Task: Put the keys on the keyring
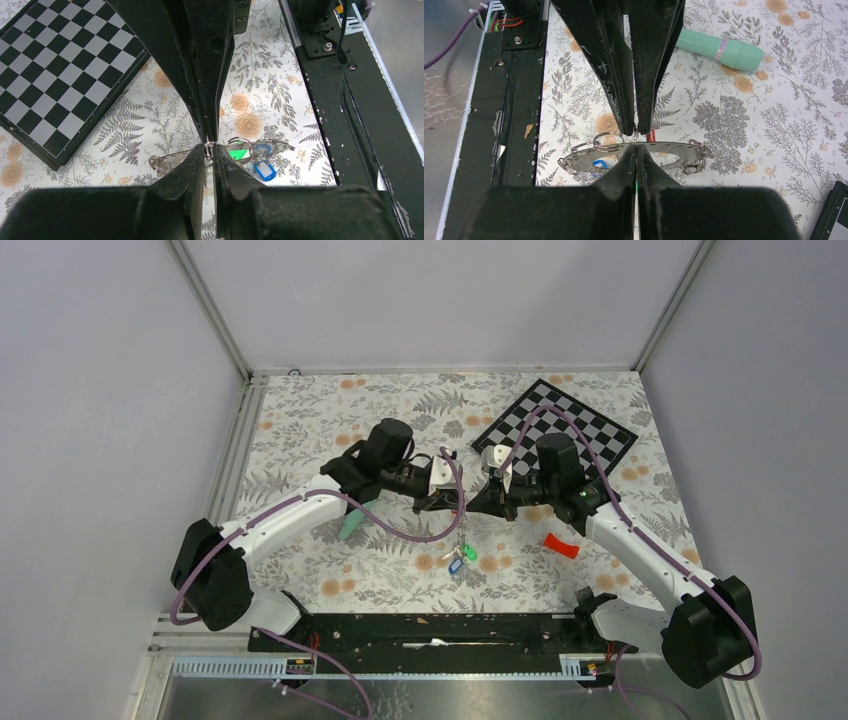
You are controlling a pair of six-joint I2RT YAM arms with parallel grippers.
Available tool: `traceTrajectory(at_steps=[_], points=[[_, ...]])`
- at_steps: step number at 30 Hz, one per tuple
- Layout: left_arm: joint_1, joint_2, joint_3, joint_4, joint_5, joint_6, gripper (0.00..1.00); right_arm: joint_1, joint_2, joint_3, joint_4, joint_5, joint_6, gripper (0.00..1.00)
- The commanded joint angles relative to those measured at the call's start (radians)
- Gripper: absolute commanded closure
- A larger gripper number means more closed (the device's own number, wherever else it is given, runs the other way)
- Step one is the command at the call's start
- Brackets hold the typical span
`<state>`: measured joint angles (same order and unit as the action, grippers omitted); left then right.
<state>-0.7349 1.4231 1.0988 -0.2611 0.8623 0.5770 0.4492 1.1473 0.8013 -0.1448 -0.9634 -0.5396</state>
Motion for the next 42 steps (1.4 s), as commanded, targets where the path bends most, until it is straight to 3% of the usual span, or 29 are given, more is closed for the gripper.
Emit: traceTrajectory(at_steps=[1, 4, 12, 26, 31, 37, 42], points=[[0.005, -0.003, 0.018, 0.060, 0.021, -0.017, 0.85, -0.006, -0.035, 0.045, 0.047, -0.045, 0.014, 1.00], [0.008, -0.007, 0.011, 0.066, 0.021, -0.021, 0.81, -0.006, -0.035, 0.044, 0.047, -0.044, 0.013, 1.00], [0.018, -0.010, -0.003, 0.070, 0.024, -0.027, 0.83, -0.008, -0.035, 0.044, 0.047, -0.043, 0.012, 1.00], [0.031, -0.018, -0.021, 0.084, 0.028, -0.037, 0.74, -0.007, -0.035, 0.045, 0.045, -0.049, 0.013, 1.00], [0.031, -0.013, -0.018, 0.082, 0.040, -0.040, 0.81, -0.007, -0.034, 0.046, 0.045, -0.046, 0.012, 1.00], [0.032, 0.003, -0.003, 0.076, 0.062, -0.044, 0.99, -0.007, -0.032, 0.047, 0.047, -0.039, 0.012, 1.00], [0.031, -0.003, 0.011, 0.055, 0.069, -0.036, 1.00, -0.007, -0.035, 0.036, 0.072, -0.017, 0.031, 1.00]])
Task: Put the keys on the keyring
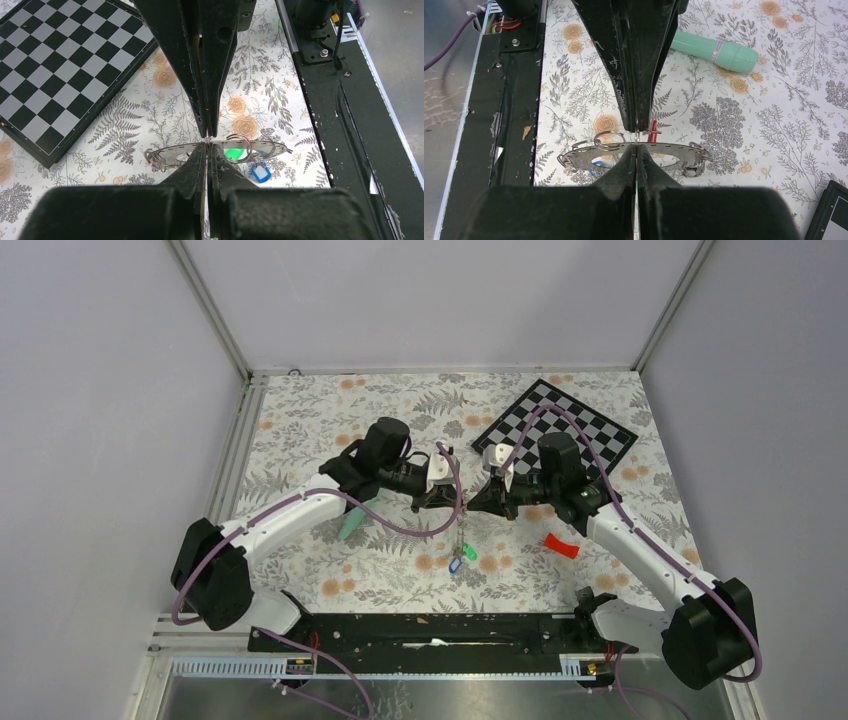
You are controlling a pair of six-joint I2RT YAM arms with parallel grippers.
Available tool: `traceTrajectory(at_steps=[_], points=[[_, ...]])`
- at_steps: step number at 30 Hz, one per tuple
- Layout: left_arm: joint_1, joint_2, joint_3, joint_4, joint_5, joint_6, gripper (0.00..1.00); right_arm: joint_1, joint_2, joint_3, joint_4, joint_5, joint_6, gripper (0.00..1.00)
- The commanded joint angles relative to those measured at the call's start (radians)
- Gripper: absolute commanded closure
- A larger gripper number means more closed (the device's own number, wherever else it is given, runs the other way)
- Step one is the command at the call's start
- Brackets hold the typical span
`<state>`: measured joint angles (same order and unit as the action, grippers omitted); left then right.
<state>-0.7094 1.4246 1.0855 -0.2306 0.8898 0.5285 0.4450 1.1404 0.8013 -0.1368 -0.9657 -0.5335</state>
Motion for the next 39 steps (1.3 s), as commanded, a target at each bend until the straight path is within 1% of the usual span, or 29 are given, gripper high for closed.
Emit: traceTrajectory(at_steps=[1, 2, 4, 8, 10, 12, 16, 20, 26, 30, 34, 36, 39], points=[[0.005, -0.008, 0.030, 0.016, 0.037, 0.015, 1.00, -0.003, -0.027, 0.034, 0.064, -0.010, 0.025, 0.97], [0.004, -0.013, 0.037, 0.004, 0.026, 0.014, 1.00, -0.003, -0.026, 0.035, 0.064, -0.005, 0.026, 0.92], [0.002, -0.023, 0.057, -0.025, -0.001, 0.007, 1.00, -0.002, -0.025, 0.040, 0.064, 0.002, 0.034, 0.85], [-0.031, -0.041, 0.102, -0.096, -0.087, 0.042, 1.00, -0.003, -0.019, 0.056, 0.069, 0.005, 0.058, 0.65], [-0.053, -0.047, 0.125, -0.141, -0.137, 0.066, 1.00, -0.003, -0.016, 0.069, 0.067, 0.005, 0.069, 0.58], [-0.060, -0.056, 0.134, -0.148, -0.163, 0.050, 1.00, -0.003, -0.012, 0.079, 0.067, -0.007, 0.078, 0.56], [-0.069, -0.060, 0.157, -0.163, -0.193, 0.022, 1.00, -0.003, 0.001, 0.090, 0.076, -0.045, 0.091, 0.57], [-0.071, -0.060, 0.175, -0.173, -0.197, 0.005, 1.00, -0.003, 0.004, 0.088, 0.080, -0.075, 0.090, 0.66], [-0.071, -0.052, 0.181, -0.170, -0.209, -0.007, 1.00, -0.003, -0.008, 0.061, 0.075, -0.106, 0.076, 0.63], [-0.071, -0.055, 0.180, -0.170, -0.204, -0.007, 1.00, -0.003, -0.005, 0.057, 0.074, -0.097, 0.069, 0.71], [-0.070, -0.058, 0.177, -0.170, -0.194, -0.008, 1.00, -0.002, 0.001, 0.052, 0.075, -0.080, 0.061, 0.75], [-0.070, -0.058, 0.174, -0.170, -0.192, -0.007, 1.00, -0.003, 0.002, 0.049, 0.075, -0.071, 0.057, 0.75], [-0.070, -0.062, 0.170, -0.167, -0.189, -0.006, 1.00, -0.003, 0.003, 0.040, 0.076, -0.050, 0.047, 0.72]])
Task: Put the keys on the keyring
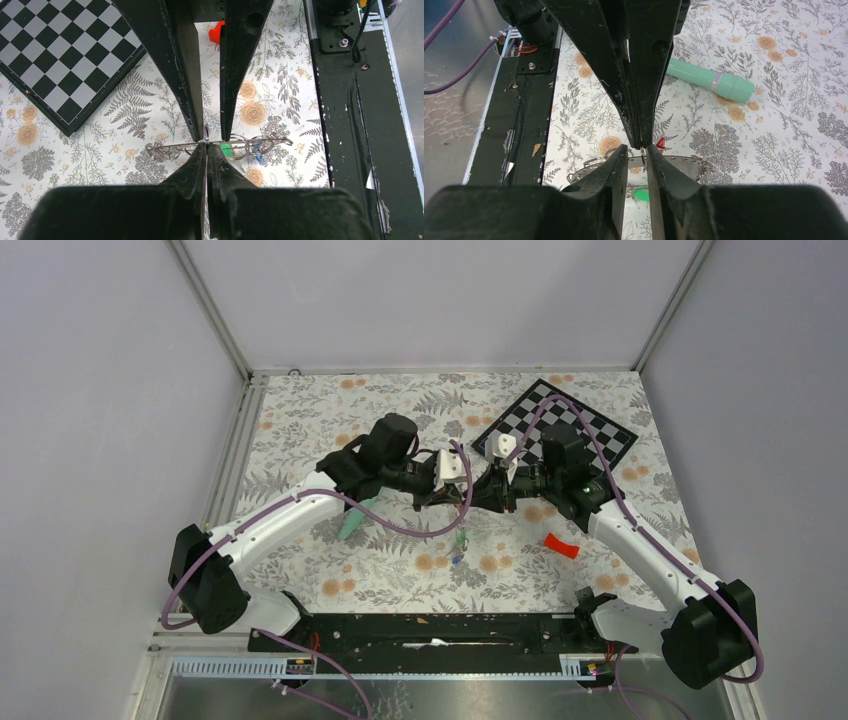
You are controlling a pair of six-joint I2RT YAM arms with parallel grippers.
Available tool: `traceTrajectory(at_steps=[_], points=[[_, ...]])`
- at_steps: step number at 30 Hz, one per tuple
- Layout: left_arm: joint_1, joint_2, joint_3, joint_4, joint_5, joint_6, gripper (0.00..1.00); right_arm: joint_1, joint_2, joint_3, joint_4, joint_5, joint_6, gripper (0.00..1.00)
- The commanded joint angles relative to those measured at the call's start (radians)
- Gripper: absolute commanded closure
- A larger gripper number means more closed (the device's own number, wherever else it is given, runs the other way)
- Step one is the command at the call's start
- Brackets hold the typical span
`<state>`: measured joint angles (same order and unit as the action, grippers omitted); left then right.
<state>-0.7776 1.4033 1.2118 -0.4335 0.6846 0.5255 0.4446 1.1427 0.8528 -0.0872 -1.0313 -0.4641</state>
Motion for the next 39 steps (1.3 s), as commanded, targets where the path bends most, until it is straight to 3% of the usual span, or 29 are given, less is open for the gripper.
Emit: traceTrajectory(at_steps=[1, 6, 19, 22, 28, 32, 36, 39], points=[[-0.002, -0.042, 0.044, 0.036, 0.018, -0.003, 1.00, -0.003, 0.001, -0.014, 0.027, 0.023, -0.026, 0.71], [0.001, -0.057, 0.025, 0.043, 0.035, 0.005, 1.00, -0.003, -0.002, -0.024, 0.028, 0.031, -0.032, 0.67], [0.005, -0.056, 0.004, 0.055, 0.057, 0.006, 1.00, -0.003, 0.004, -0.015, 0.063, 0.015, 0.010, 0.72], [0.006, -0.056, 0.002, 0.055, 0.059, 0.006, 1.00, -0.003, 0.006, -0.015, 0.064, 0.017, 0.012, 0.78], [0.007, -0.053, -0.004, 0.057, 0.070, 0.003, 1.00, -0.003, 0.006, -0.007, 0.072, 0.005, 0.024, 1.00], [0.064, -0.056, 0.001, 0.103, 0.154, -0.062, 1.00, -0.003, 0.007, 0.015, 0.077, -0.021, 0.052, 1.00], [0.132, -0.069, -0.010, 0.173, 0.268, -0.122, 0.78, -0.004, 0.023, 0.061, 0.143, -0.055, 0.132, 1.00], [0.147, -0.069, -0.011, 0.189, 0.318, -0.121, 0.68, -0.004, 0.043, 0.088, 0.205, -0.088, 0.224, 1.00]])
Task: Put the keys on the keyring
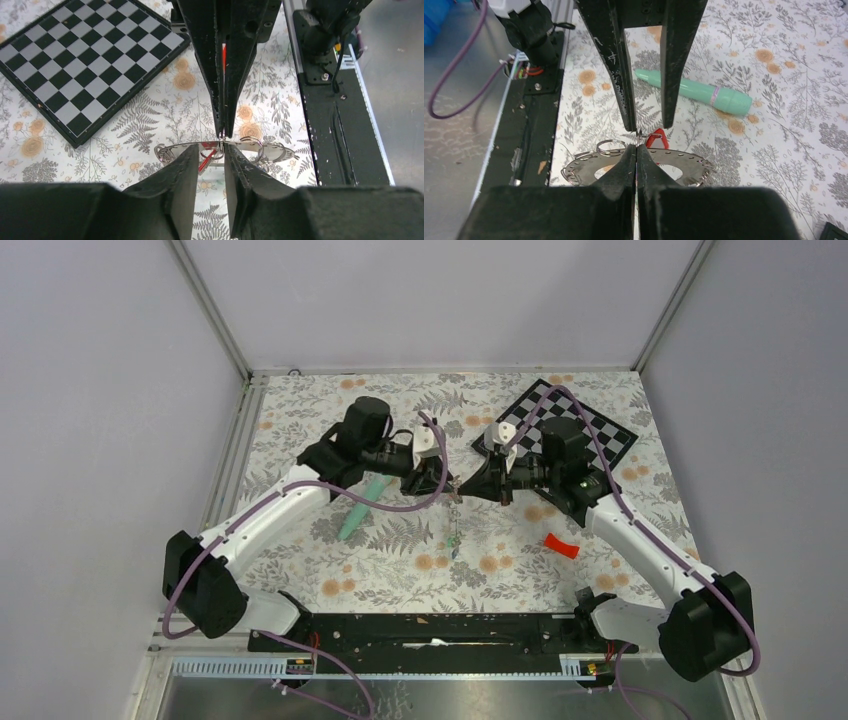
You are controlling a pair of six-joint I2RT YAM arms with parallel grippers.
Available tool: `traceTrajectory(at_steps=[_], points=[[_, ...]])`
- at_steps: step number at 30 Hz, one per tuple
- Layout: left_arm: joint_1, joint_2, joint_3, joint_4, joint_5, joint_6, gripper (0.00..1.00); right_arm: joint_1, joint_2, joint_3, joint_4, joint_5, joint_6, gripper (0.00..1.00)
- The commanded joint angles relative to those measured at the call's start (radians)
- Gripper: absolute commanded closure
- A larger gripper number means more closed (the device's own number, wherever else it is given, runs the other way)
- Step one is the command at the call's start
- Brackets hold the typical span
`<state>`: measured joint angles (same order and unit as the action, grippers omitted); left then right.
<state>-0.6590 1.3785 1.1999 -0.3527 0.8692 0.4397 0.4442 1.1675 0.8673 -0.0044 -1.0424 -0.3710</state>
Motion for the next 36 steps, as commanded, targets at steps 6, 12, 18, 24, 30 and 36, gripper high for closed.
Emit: traceTrajectory(at_steps=[6, 12, 18, 24, 30, 36], points=[[0.045, -0.038, -0.007, 0.138, 0.152, -0.050, 0.65, -0.009, 0.038, 0.071, 0.264, -0.111, 0.277, 1.00], [0.048, -0.042, -0.025, 0.164, 0.153, -0.069, 0.70, -0.018, 0.035, 0.052, 0.318, -0.111, 0.325, 1.00], [0.054, -0.055, -0.072, 0.232, 0.163, -0.137, 0.78, -0.022, 0.036, 0.049, 0.325, -0.105, 0.330, 1.00], [0.061, -0.050, -0.082, 0.232, 0.160, -0.153, 0.95, -0.025, 0.040, 0.047, 0.333, -0.100, 0.334, 1.00], [0.062, -0.043, -0.079, 0.221, 0.165, -0.159, 1.00, -0.029, 0.043, 0.044, 0.332, -0.093, 0.327, 1.00], [0.062, -0.050, -0.031, 0.109, 0.077, -0.089, 1.00, -0.032, 0.024, 0.027, 0.249, -0.052, 0.219, 0.94]])
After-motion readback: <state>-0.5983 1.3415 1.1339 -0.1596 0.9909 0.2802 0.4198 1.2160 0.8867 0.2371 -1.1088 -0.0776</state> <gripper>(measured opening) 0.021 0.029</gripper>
